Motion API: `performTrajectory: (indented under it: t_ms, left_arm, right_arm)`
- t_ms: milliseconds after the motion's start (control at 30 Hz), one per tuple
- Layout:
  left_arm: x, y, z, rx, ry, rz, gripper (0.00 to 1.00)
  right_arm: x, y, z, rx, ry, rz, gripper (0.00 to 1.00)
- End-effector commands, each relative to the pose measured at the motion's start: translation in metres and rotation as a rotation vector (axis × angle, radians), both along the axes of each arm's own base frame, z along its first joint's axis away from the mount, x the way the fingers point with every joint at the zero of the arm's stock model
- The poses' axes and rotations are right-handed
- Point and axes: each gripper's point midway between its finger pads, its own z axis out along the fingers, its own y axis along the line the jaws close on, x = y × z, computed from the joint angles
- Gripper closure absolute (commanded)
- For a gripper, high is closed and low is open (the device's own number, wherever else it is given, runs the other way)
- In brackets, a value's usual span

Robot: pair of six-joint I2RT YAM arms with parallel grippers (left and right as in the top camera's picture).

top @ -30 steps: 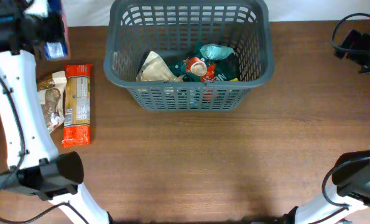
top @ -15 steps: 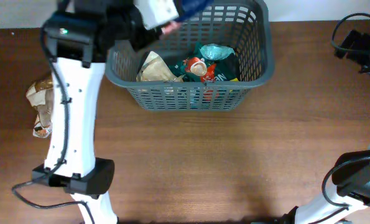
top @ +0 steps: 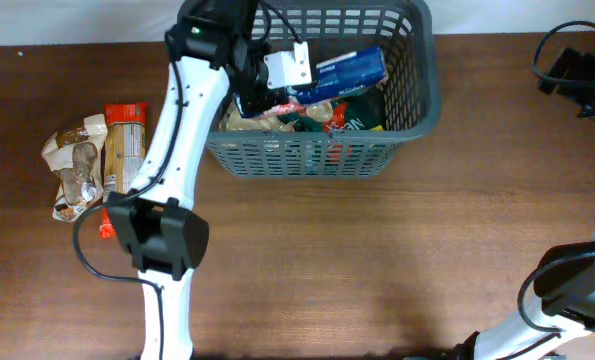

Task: Pack container
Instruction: 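Lift the blue box into the basket and open the left gripper, then grasp the tan and orange wafer pack with the left gripper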

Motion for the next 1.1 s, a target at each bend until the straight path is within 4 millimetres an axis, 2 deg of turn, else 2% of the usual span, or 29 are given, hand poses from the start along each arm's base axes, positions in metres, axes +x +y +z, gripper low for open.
performTrajectory:
  t_ms: [0,33,67,100,200,267,367,467,533,567,633,667,733,767,800,933,1000,1067]
  left_arm:
    - [0.007,0.016,0.001,0.087,-0.043,0.019,0.98]
    - [0.006,0.021,-0.002,0.114,-0.035,0.029,0.95]
    - [0.005,0.026,-0.004,0.139,-0.030,0.037,0.63]
    - [0.001,0.030,-0.001,0.168,-0.029,0.051,0.01]
    - [-0.003,0.042,0.022,0.206,-0.051,0.148,0.01]
    - [-0.005,0.048,0.051,0.181,-0.096,0.204,0.01]
    - [-0.008,0.068,0.111,0.075,-0.186,0.370,0.01]
    - [-0.021,0.102,0.168,-0.031,-0.265,0.541,0.01]
    - [-0.033,0.129,0.194,-0.083,-0.296,0.650,0.01]
    - [-0.038,0.143,0.203,-0.110,-0.302,0.711,0.00]
    - [-0.048,0.175,0.214,-0.166,-0.286,0.865,0.08]
    - [-0.052,0.194,0.214,-0.189,-0.261,0.954,0.11]
    - [-0.060,0.227,0.206,-0.231,-0.193,1.132,0.23]
    - [-0.063,0.247,0.196,-0.254,-0.137,1.246,0.28]
    - [-0.065,0.259,0.188,-0.263,-0.099,1.313,0.28]
    - [-0.067,0.308,0.132,-0.237,0.101,1.550,0.28]
    - [-0.064,0.322,0.096,-0.198,0.215,1.619,0.28]
    - [-0.062,0.327,0.061,-0.144,0.315,1.640,0.31]
  right_arm:
    - [-0.001,-0.002,-0.001,-0.003,0.004,-0.006,0.01]
    - [-0.001,-0.002,-0.001,-0.003,0.004,-0.006,0.01]
    - [-0.001,-0.002,-0.001,-0.003,0.004,-0.006,0.01]
    - [-0.001,-0.002,-0.001,-0.003,0.004,-0.006,0.01]
    - [-0.001,-0.002,-0.001,-0.003,0.004,-0.006,0.01]
    - [-0.001,-0.002,-0.001,-0.003,0.004,-0.006,0.01]
    - [-0.001,-0.002,-0.001,-0.003,0.004,-0.006,0.01]
    - [-0.001,-0.002,-0.001,-0.003,0.004,-0.006,0.01]
    - [-0.001,-0.002,-0.001,-0.003,0.005,-0.006,0.01]
    - [-0.001,-0.002,-0.001,-0.003,0.004,-0.006,0.01]
    - [-0.001,-0.002,-0.001,-0.003,0.004,-0.006,0.01]
    - [-0.001,-0.002,-0.001,-0.003,0.004,-0.006,0.01]
    - [-0.001,-0.002,-0.001,-0.003,0.004,-0.006,0.01]
    - [-0.001,-0.002,-0.001,-0.003,0.004,-0.006,0.01]
    - [-0.001,-0.002,-0.001,-0.003,0.004,-0.006,0.01]
    - [-0.001,-0.002,-0.001,-0.003,0.005,-0.006,0.01]
    - [-0.001,-0.002,-0.001,-0.003,0.004,-0.006,0.01]
    - [-0.001,-0.002,-0.001,-0.003,0.004,-0.006,0.01]
